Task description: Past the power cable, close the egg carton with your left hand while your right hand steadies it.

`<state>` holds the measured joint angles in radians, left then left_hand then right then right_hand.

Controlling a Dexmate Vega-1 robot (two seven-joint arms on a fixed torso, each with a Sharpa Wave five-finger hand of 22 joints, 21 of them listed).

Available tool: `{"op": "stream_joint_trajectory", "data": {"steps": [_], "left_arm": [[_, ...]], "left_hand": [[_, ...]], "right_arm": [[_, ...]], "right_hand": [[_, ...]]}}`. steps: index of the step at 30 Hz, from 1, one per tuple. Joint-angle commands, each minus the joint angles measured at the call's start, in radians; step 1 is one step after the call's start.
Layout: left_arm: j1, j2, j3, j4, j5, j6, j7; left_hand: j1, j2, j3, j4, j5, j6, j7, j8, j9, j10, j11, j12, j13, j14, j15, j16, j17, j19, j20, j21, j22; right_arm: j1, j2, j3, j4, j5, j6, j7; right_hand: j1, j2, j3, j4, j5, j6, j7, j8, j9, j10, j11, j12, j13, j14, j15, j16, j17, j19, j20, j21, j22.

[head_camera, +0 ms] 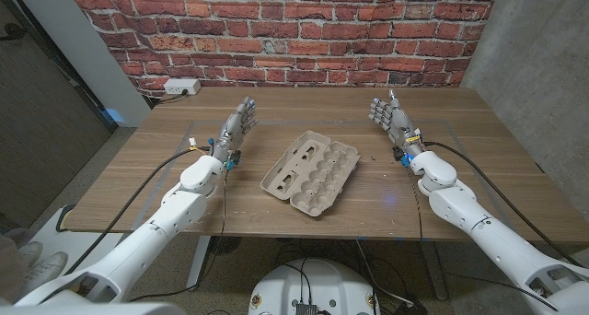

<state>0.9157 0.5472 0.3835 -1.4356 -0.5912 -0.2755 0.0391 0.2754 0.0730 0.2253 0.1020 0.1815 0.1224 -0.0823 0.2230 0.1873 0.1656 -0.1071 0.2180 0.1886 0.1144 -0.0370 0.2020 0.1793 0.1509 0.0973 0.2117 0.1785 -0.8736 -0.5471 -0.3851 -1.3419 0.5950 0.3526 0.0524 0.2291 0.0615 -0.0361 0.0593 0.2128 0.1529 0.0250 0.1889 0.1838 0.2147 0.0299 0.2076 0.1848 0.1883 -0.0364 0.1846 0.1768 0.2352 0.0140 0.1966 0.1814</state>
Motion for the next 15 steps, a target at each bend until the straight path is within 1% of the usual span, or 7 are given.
{"op": "stream_joint_trajectory", "data": {"steps": [1, 5, 8, 12, 13, 14, 15], "left_arm": [[0.044, -0.114, -0.008, -0.014, 0.11, -0.101, 0.241], [0.052, -0.109, -0.01, -0.034, 0.106, -0.078, 0.248], [0.061, -0.1, -0.012, -0.06, 0.112, -0.049, 0.267], [0.065, -0.098, -0.011, -0.071, 0.123, -0.013, 0.296], [0.064, -0.101, -0.01, -0.07, 0.126, -0.007, 0.305], [0.06, -0.1, -0.008, -0.069, 0.135, -0.001, 0.314], [0.056, -0.097, -0.006, -0.067, 0.152, 0.005, 0.326]], "left_hand": [[0.006, 0.003, 0.004, -0.013, 0.003, 0.123, 0.0, 0.033, 0.005, 0.111, -0.017, 0.03, 0.005, 0.11, -0.042, 0.024, 0.005, 0.063, 0.012, 0.019, 0.006], [0.009, -0.001, 0.004, -0.016, 0.002, 0.147, 0.002, 0.037, 0.005, 0.134, -0.018, 0.032, 0.005, 0.136, -0.05, 0.026, 0.005, 0.078, 0.013, 0.022, 0.006], [0.009, -0.004, 0.002, -0.017, 0.001, 0.135, 0.002, 0.029, 0.005, 0.127, -0.02, 0.027, 0.005, 0.135, -0.045, 0.023, 0.005, 0.076, 0.022, 0.02, 0.006], [0.007, -0.006, 0.001, -0.016, 0.001, 0.127, 0.0, 0.024, 0.005, 0.131, -0.021, 0.026, 0.006, 0.133, -0.036, 0.02, 0.006, 0.072, 0.035, 0.018, 0.008], [0.006, -0.007, 0.0, -0.016, 0.001, 0.133, 0.003, 0.025, 0.005, 0.137, -0.02, 0.028, 0.006, 0.133, -0.034, 0.019, 0.007, 0.07, 0.037, 0.017, 0.008], [0.005, -0.009, -0.002, -0.016, 0.0, 0.153, 0.021, 0.03, 0.005, 0.157, -0.016, 0.032, 0.007, 0.126, -0.03, 0.014, 0.008, 0.066, 0.039, 0.014, 0.01], [0.006, -0.01, -0.001, -0.017, 0.0, 0.168, 0.026, 0.033, 0.005, 0.17, -0.012, 0.034, 0.007, 0.125, -0.031, 0.012, 0.008, 0.066, 0.04, 0.014, 0.01]], "right_arm": [[0.021, -0.013, -0.008, 0.055, 0.001, 0.043, 0.09], [0.028, -0.023, -0.009, 0.065, -0.009, 0.057, 0.105], [0.039, -0.034, -0.012, 0.073, -0.012, 0.05, 0.125], [0.039, -0.04, -0.009, 0.066, -0.033, 0.059, 0.101], [0.037, -0.037, -0.007, 0.064, -0.035, 0.062, 0.089], [0.034, -0.033, -0.004, 0.06, -0.036, 0.063, 0.076], [0.031, -0.03, -0.002, 0.054, -0.037, 0.06, 0.062]], "right_hand": [[0.035, -0.006, 0.005, -0.022, 0.005, -0.014, 0.0, 0.001, 0.004, -0.005, -0.015, -0.001, 0.003, -0.004, -0.015, -0.002, 0.001, -0.008, -0.003, -0.005, -0.001], [0.07, -0.01, 0.013, -0.045, 0.006, -0.025, -0.004, 0.002, 0.005, -0.011, -0.026, -0.001, 0.004, -0.023, -0.009, -0.007, 0.001, -0.019, -0.001, -0.008, -0.001], [0.082, -0.01, 0.017, -0.053, 0.006, -0.026, -0.005, 0.003, 0.005, -0.013, -0.029, -0.002, 0.004, -0.029, -0.006, -0.008, 0.001, -0.027, 0.001, -0.01, -0.001], [0.094, -0.01, 0.02, -0.06, 0.005, -0.029, -0.006, 0.003, 0.005, -0.016, -0.028, -0.002, 0.004, -0.037, -0.005, -0.009, 0.001, -0.034, 0.004, -0.011, -0.001], [0.096, -0.01, 0.02, -0.062, 0.005, -0.029, -0.005, 0.003, 0.005, -0.016, -0.028, -0.002, 0.004, -0.037, -0.004, -0.009, 0.001, -0.036, 0.005, -0.011, -0.001], [0.098, -0.01, 0.021, -0.063, 0.005, -0.03, -0.005, 0.003, 0.005, -0.018, -0.031, -0.002, 0.004, -0.039, -0.003, -0.009, 0.001, -0.036, 0.006, -0.011, -0.001], [0.1, -0.01, 0.022, -0.064, 0.005, -0.031, -0.006, 0.003, 0.005, -0.018, -0.033, -0.002, 0.004, -0.039, -0.003, -0.009, 0.001, -0.036, 0.006, -0.011, -0.001]]}}
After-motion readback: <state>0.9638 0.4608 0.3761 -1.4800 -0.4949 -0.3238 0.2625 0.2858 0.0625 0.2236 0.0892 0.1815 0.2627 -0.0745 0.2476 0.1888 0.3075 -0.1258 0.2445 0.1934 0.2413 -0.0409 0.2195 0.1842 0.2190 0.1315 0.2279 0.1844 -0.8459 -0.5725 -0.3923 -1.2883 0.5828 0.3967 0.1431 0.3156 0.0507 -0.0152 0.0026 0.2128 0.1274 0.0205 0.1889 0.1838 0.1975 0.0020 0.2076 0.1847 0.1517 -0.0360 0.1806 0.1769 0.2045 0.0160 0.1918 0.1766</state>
